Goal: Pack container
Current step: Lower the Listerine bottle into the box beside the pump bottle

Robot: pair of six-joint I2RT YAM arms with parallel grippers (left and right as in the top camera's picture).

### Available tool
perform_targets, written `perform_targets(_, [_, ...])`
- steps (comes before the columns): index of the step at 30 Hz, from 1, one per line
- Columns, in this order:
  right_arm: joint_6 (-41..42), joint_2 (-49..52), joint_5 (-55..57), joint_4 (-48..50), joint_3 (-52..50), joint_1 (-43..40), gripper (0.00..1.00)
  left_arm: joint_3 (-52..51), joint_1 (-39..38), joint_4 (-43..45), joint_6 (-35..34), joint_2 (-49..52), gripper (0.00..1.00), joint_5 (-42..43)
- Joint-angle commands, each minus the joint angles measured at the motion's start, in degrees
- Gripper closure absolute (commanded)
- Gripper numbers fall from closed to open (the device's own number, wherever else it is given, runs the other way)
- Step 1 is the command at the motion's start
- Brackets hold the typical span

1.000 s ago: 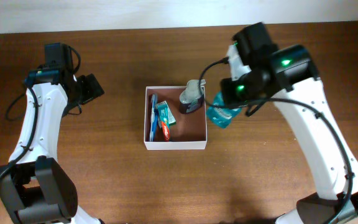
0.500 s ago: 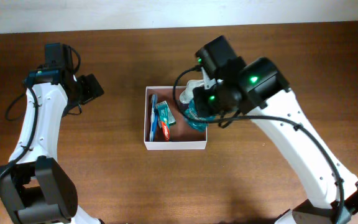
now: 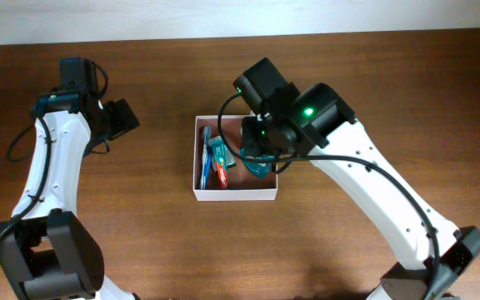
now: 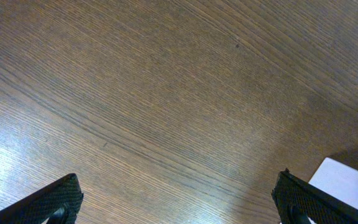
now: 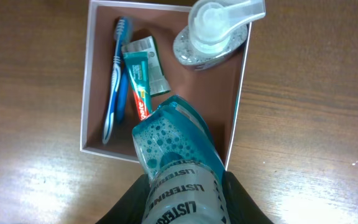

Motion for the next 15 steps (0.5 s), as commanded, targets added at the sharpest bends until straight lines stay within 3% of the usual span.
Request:
perform_targets(1, [2.73, 0.52, 1.79, 0.33, 0.11, 0.37, 0.72, 0.79, 0.17, -0.04, 0.31, -1.29, 0.01, -0.44])
perform_targets(15, [7.1, 1.86, 5.64, 2.64, -5.57, 0.37, 0.71, 0.79, 0.17, -0.04, 0.31, -1.29, 0.01, -0.44])
